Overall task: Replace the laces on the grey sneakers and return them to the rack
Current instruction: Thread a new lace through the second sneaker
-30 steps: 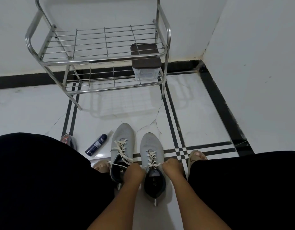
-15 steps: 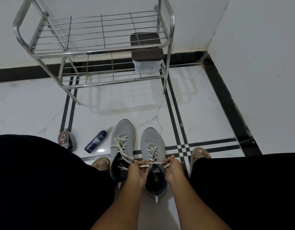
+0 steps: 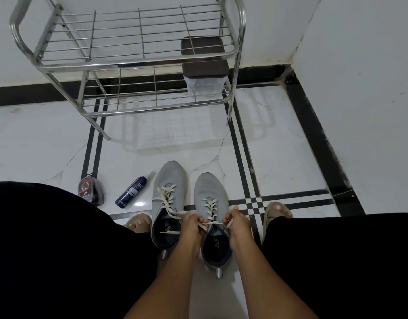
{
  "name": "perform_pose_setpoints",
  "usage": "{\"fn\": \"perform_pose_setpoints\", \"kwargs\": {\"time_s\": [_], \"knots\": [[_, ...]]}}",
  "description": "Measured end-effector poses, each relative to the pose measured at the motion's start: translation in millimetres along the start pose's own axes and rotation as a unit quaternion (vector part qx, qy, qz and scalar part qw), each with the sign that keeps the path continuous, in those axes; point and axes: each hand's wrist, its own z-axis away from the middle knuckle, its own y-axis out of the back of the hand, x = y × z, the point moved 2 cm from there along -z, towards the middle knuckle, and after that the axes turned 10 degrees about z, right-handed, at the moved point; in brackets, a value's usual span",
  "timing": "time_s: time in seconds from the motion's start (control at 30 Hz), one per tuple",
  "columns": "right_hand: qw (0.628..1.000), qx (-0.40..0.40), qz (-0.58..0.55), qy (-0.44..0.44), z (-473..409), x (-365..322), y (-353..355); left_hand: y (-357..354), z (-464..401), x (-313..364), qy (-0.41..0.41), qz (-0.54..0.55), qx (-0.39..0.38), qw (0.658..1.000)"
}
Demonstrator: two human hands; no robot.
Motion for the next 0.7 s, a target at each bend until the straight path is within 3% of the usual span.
{"fn": "perform_pose_setpoints", "kwargs": {"time_s": [0.1,0.17,0.33,0.57,0.7], "knots": [[0.995,-0.043,0.088,0.028,2.1,-0.5,-2.7,-2.9,7.4,2.7,-0.041,-0.199,-0.066,0.977],[0.992,-0.078,0.089,0.031,3.8,0.2,-3.7,-1.7,6.7,1.5,-0.047,-0.240,-0.103,0.964],[0.991,-0.117,0.054,0.039,8.0,-1.3,-4.3,-0.2,0.7,-0.4,-0.038,-0.209,-0.141,0.967],[0.992,-0.112,0.051,0.023,9.2,8.8,-1.4,6.7,-7.7,-5.0,-0.063,-0.225,-0.090,0.968],[0.996,-0.084,0.023,0.007,7.0,10.9,2.9,11.0,-8.0,-4.2,-0.049,-0.160,-0.043,0.985]]}}
